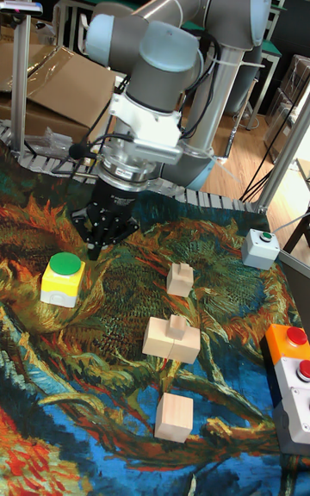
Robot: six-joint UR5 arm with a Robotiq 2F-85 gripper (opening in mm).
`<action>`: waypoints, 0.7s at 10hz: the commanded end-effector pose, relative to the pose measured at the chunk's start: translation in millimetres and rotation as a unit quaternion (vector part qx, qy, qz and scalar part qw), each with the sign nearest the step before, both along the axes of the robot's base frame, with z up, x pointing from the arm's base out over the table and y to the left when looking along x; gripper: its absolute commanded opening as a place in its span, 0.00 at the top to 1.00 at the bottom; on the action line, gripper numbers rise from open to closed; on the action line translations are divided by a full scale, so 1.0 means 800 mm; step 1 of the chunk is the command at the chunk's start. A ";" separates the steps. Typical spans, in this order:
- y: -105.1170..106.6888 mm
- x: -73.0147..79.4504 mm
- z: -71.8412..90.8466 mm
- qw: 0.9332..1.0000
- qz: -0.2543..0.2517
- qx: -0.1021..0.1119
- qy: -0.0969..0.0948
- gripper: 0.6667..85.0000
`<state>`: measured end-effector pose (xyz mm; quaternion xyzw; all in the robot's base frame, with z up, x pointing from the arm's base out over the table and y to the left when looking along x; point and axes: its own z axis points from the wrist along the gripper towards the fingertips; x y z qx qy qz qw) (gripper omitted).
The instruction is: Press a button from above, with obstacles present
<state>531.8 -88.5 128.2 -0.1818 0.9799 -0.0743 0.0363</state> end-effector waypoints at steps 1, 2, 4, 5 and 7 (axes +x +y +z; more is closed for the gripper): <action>0.041 0.013 -0.006 0.999 0.015 0.041 -0.008 0.87; 0.076 0.034 -0.017 0.998 -0.003 0.057 -0.008 0.85; 0.103 0.062 -0.024 0.998 -0.013 0.058 -0.009 0.85; 0.096 0.062 -0.024 0.999 -0.013 0.047 -0.009 0.83; 0.087 0.068 -0.022 0.999 0.001 0.030 -0.018 0.83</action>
